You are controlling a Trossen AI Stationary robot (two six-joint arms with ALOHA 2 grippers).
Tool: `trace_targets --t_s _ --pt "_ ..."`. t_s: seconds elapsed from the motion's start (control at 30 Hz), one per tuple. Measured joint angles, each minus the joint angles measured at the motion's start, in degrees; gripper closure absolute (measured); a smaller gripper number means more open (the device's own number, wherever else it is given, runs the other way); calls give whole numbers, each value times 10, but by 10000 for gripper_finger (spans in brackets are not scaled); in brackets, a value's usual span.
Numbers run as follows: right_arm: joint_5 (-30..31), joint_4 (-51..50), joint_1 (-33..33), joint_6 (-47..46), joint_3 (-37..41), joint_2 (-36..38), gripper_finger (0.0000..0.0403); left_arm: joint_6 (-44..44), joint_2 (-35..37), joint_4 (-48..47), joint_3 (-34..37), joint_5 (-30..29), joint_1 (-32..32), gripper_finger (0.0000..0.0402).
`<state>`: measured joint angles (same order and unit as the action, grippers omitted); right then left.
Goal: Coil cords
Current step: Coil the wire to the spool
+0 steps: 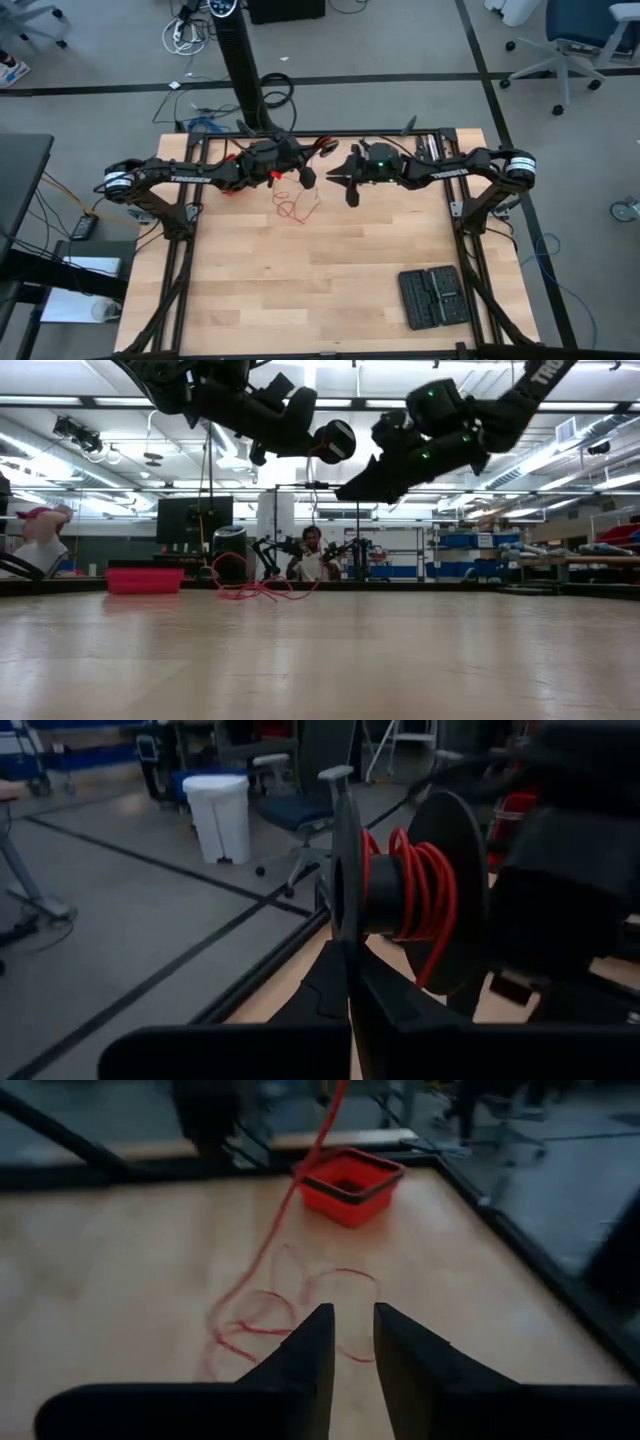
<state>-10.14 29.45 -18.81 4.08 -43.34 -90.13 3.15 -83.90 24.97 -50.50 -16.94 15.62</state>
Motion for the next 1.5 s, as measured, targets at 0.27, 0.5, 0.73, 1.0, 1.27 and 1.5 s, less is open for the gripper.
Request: trace_targets --t_s 0.27,0.5,0.73,1.0,1.27,1.5 --pt "-77 112 -5 -103 53 -4 330 -19 0 64 0 18 0 401" --pt "-60 158 17 -115 52 -4 329 -61 0 96 0 22 0 401" --pt "-62 179 16 -135 39 -18 308 -60 0 122 0 22 0 401" --pt "-91 224 15 -151 -2 -77 272 -61 0 143 0 22 0 401" --pt "-90 243 16 -151 -13 -94 275 -61 0 146 0 27 0 401" --pt "-85 249 16 -149 -13 -93 293 -61 0 147 0 27 0 401"
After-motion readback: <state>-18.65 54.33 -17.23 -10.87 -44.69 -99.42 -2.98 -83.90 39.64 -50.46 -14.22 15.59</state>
